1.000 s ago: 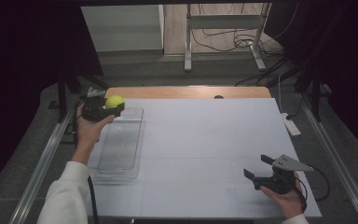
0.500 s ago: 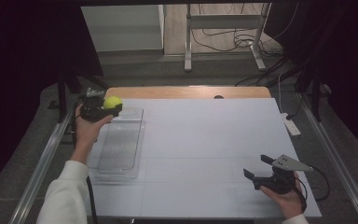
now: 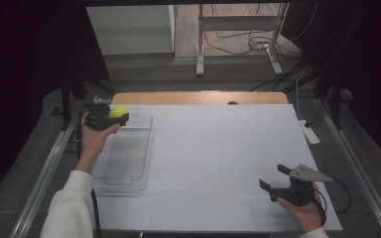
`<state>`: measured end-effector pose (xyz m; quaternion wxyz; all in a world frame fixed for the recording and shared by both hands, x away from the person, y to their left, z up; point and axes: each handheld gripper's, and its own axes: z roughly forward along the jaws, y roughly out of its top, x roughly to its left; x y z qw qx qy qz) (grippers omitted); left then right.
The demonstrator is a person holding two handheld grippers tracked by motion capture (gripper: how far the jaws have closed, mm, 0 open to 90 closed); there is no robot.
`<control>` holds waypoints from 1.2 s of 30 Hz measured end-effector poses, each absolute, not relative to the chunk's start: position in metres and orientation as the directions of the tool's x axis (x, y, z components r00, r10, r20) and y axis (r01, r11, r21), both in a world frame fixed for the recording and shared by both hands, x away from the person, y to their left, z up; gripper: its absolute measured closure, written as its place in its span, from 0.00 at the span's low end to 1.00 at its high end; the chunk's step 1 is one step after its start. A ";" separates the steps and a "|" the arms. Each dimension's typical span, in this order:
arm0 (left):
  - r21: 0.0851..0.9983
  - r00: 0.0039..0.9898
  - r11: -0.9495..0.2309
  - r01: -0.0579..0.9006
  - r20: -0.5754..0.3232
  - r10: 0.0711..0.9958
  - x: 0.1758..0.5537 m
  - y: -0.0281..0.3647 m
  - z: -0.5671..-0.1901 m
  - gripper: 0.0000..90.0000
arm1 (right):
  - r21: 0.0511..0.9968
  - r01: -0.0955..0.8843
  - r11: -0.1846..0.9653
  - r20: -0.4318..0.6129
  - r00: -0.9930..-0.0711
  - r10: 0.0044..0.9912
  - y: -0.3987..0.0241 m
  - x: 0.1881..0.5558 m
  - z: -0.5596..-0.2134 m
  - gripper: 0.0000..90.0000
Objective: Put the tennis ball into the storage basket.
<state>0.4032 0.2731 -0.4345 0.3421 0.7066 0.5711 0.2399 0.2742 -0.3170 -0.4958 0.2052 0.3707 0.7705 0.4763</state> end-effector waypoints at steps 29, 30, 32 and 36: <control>0.714 0.230 -0.130 0.688 -0.044 0.972 0.409 0.274 -0.449 0.30 | 0.886 0.375 0.272 0.036 -0.642 0.766 -0.317 0.274 -0.496 0.10; 0.710 0.233 -0.134 0.691 -0.044 0.972 0.409 0.273 -0.450 0.30 | 0.886 0.374 0.273 0.036 -0.643 0.765 -0.317 0.274 -0.496 0.10; 0.704 0.236 -0.141 0.696 -0.039 0.971 0.410 0.273 -0.452 0.30 | 0.887 0.374 0.272 0.037 -0.642 0.766 -0.317 0.274 -0.496 0.10; 0.692 0.237 -0.143 0.708 -0.042 0.971 0.412 0.271 -0.457 0.30 | 0.886 0.375 0.272 0.037 -0.642 0.766 -0.318 0.275 -0.496 0.10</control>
